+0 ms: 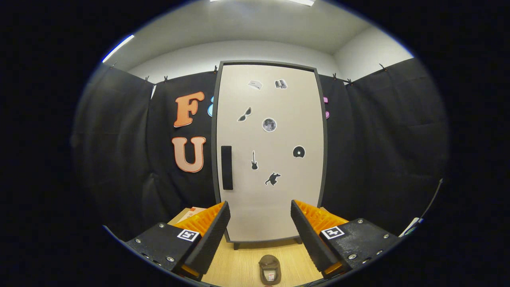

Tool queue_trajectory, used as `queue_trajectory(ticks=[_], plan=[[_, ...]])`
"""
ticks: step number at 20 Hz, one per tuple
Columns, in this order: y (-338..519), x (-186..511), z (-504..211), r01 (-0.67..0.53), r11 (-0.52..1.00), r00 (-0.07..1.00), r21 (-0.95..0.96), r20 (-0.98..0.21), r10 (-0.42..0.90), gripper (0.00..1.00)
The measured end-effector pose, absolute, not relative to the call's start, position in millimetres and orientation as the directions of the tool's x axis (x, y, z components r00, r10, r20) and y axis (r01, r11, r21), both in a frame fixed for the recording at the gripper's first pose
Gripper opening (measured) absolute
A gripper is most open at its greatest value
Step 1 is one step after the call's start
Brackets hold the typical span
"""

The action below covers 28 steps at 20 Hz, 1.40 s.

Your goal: Open the shoe cabinet door, grab the shoes and put them into the shoe cabinet, then close the shoe cabinet door.

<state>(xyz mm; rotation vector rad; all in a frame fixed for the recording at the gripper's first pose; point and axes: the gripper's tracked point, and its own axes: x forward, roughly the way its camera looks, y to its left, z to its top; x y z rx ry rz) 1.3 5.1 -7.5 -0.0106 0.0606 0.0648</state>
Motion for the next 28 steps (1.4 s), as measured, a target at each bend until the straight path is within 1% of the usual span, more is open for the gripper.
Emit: queue_trajectory(ticks=[3,14,22,28], plan=[[15.1,9.2,-10.7,-0.101,0.995,0.992,0.001,-0.072,0.101,0.95],[77.8,107.4,-30.2,-0.236,0.971,0.966,0.025,-0.102,0.237,0.95],[109.2,178.6,-29.1,-0.285,0.958,0.954,0.046,-0.087,0.288,0.96],[121.6,206.4,-27.6,-0.302,0.952,0.950,0.056,-0.067,0.306,0.95]])
